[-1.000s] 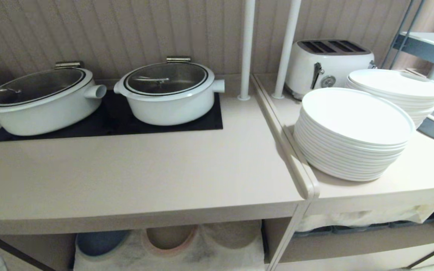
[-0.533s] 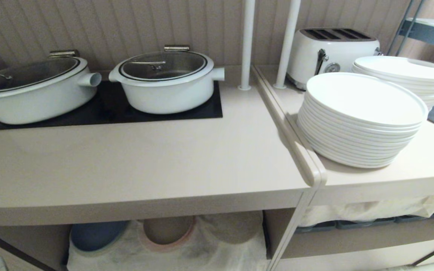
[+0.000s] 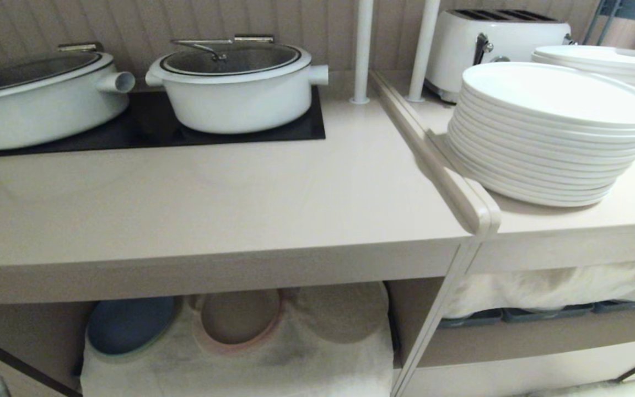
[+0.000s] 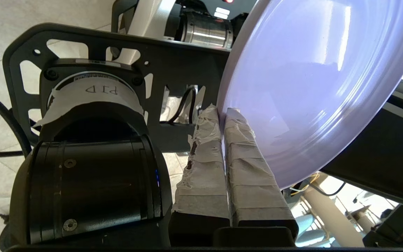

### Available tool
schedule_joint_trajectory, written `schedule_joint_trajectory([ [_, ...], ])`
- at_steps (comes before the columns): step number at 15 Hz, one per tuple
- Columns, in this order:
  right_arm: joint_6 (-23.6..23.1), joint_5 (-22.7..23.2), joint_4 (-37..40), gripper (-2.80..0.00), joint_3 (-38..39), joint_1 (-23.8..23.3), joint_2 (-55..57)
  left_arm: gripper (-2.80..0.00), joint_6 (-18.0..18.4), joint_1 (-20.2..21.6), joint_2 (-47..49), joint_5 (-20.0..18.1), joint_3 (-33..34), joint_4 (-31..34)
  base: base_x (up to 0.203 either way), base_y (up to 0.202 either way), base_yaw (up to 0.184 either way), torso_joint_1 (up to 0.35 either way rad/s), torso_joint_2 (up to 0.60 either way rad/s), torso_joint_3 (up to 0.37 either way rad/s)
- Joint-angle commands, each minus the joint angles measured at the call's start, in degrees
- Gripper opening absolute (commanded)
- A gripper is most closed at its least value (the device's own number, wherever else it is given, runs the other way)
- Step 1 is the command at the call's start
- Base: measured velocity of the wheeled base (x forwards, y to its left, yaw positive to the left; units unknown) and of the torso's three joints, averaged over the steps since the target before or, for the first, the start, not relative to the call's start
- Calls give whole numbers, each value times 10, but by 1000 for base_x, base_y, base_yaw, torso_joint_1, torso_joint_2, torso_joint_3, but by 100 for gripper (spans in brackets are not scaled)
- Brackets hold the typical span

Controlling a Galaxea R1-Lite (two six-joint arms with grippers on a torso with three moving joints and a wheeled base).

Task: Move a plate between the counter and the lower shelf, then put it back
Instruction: Put the plate in the cupboard

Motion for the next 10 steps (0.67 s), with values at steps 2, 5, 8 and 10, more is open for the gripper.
schedule_joint_trajectory([
  [2, 0, 0, -1, -280, 0, 0, 1, -280, -1, 0, 0, -1, 0, 3, 0, 0, 0, -225, 517, 287],
  [5, 0, 0, -1, -280, 0, 0, 0, -280, -1, 0, -8, -1, 4, 3, 0, 0, 0, -217, 503, 289],
  [8, 0, 0, 0, -280, 0, 0, 0, -280, -2, 0, -9, -1, 7, 4, 0, 0, 0, -198, 483, 291],
  [10, 0, 0, 0, -280, -1, 0, 0, -280, -2, 0, -14, -1, 7, 3, 0, 0, 0, -190, 474, 288],
])
